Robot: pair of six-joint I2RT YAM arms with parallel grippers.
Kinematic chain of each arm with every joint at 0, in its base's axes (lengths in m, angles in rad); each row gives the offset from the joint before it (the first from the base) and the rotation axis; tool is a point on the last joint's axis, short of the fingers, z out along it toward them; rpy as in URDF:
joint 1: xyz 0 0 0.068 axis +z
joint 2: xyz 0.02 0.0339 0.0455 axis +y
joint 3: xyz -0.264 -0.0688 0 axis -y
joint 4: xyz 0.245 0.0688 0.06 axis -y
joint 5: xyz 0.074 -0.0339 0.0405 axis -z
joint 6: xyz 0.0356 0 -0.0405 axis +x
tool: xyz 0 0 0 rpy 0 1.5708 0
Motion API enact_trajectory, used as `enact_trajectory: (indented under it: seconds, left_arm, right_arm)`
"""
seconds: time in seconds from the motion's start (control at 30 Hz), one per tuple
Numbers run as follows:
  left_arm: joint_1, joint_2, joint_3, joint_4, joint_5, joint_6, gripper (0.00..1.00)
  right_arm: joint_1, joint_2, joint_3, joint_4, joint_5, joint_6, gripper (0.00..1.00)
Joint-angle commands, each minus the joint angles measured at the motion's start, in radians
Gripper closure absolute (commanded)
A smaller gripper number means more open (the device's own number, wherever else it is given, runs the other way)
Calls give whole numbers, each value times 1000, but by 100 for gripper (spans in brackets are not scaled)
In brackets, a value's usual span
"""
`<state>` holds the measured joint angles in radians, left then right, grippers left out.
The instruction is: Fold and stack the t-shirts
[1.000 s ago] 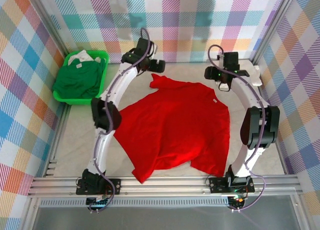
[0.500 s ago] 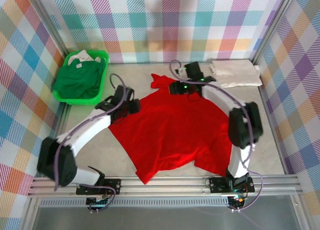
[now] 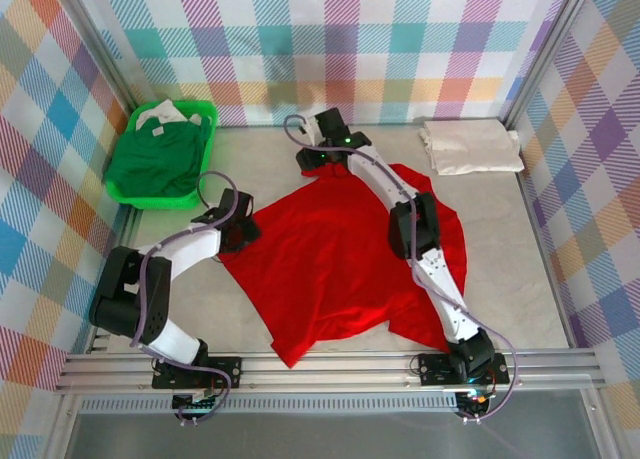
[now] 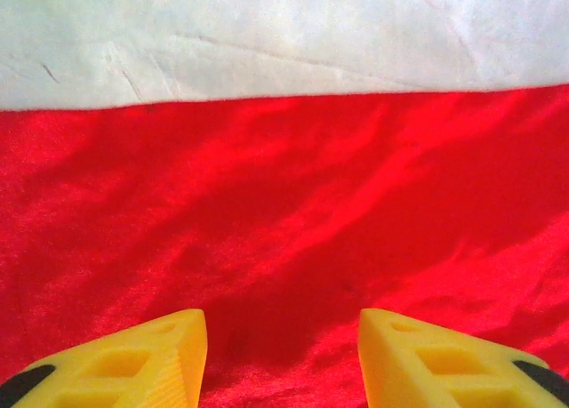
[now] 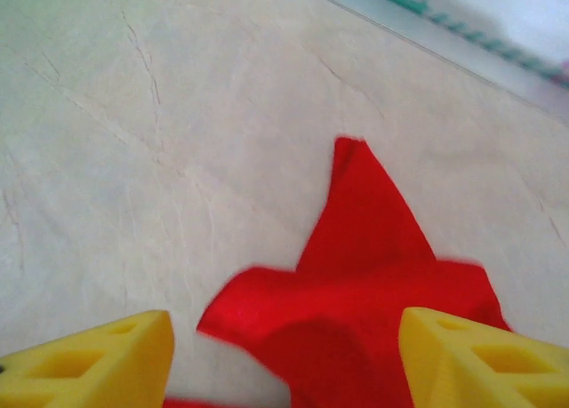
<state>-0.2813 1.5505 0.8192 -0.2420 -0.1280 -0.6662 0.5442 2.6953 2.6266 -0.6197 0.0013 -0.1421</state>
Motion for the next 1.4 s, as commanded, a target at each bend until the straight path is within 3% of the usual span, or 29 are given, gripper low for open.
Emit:
enact_trajectory:
  seconds: [0.0, 0.23, 0.27, 0.33, 0.43, 0.6, 0.83, 1.23, 1.27, 1.3, 1.33, 1.37]
  left_arm:
    - [44, 51, -22, 53, 73, -39, 54]
    - [82, 108, -4, 55, 112, -6, 61]
    - [82, 106, -1, 52, 110, -2, 61]
    - [82, 98, 14, 27, 102, 11, 61]
    - [85, 82, 26, -6, 63, 27, 61]
    - [129, 93, 35, -16, 52, 44, 61]
    - [142, 114, 91, -56, 16, 73, 62]
    - [197, 214, 294, -109, -26, 184, 64]
    - [197, 241, 333, -117, -28, 191, 64]
    - [197, 262, 365, -134, -29, 194, 64]
    - [197, 281, 407, -156, -24, 198, 69]
    - [197, 283, 437, -172, -14, 200, 72]
  right_arm:
    - [22, 79, 95, -52, 24, -134, 26]
    - [23, 157, 131, 18, 46, -182, 34]
    - [22, 161, 140, 23, 41, -188, 39]
    - [16, 162, 139, 37, 40, -187, 61]
    - [11, 157, 138, 31, 59, -185, 83]
    - [2, 81, 138, 31, 81, -138, 100]
    - [-44, -35, 112, 49, 23, -38, 100]
    - [-202, 8, 152, 216, -19, 34, 100]
    - [-218, 19, 167, 251, -19, 70, 96]
    - [-233, 30, 180, 284, -14, 103, 70]
    - [-251, 41, 202, 311, -31, 136, 51]
    - [-268, 49, 234, 320, -60, 169, 48]
